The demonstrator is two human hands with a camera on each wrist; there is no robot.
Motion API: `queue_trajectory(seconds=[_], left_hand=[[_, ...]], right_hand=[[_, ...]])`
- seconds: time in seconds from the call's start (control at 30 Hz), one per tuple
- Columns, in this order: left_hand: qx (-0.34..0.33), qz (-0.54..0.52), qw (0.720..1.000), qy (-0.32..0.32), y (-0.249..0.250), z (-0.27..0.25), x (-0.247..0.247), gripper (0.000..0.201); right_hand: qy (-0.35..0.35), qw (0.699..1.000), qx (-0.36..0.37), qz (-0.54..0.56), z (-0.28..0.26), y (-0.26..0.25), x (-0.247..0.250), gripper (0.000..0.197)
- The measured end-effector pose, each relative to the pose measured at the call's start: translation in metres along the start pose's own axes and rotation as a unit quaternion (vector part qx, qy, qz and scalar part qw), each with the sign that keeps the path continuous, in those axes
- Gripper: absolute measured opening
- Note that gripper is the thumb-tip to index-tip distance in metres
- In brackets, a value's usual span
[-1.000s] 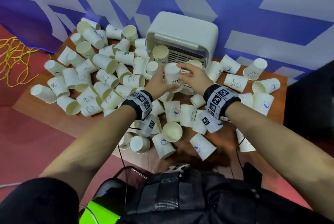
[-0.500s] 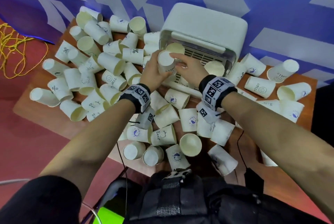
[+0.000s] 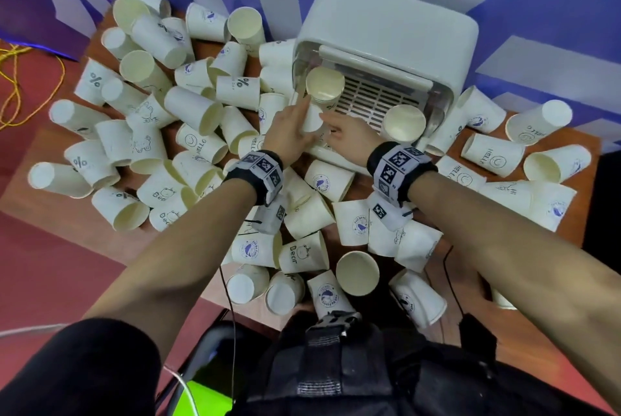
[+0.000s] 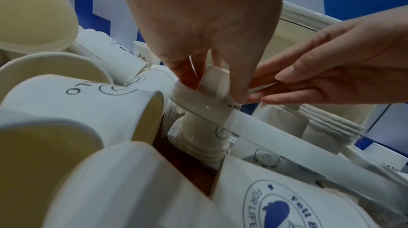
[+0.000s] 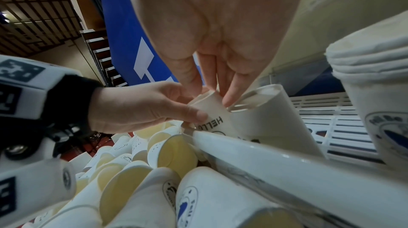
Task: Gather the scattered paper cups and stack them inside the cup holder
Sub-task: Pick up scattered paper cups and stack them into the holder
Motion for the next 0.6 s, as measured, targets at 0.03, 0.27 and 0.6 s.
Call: queue_trajectory(seconds=[0.03,0.27,0.6], left_hand=[[0.003,0.015,1.0,-0.005,0.0,0.001,-0.001,0.079],[0.016,0.067,0.997,-0.028,0.01,0.001,0.002,0.081],[-0.012,0.011,0.999,0.034,0.042,-0.029,0.021,0.07]], right_hand=[[0.0,1.0,-0.003,-0.02,0.001,0.0,0.001,0.047],[-0.009,0.999,-0.028,-0.038,0.01,-0.001,0.0,0.043],[0.086,0.996,-0.003,0.033,-0.053,0.002,0.037,0.043]])
Point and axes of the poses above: each hand's wrist, its own z-axis towards the middle knuckle, its own x-axis out of the back of the hand, y = z × x, the point moved 3 cm from there along z, towards the middle knuckle, and after that the axes turned 12 degrees about y, right-handed, at the moved point
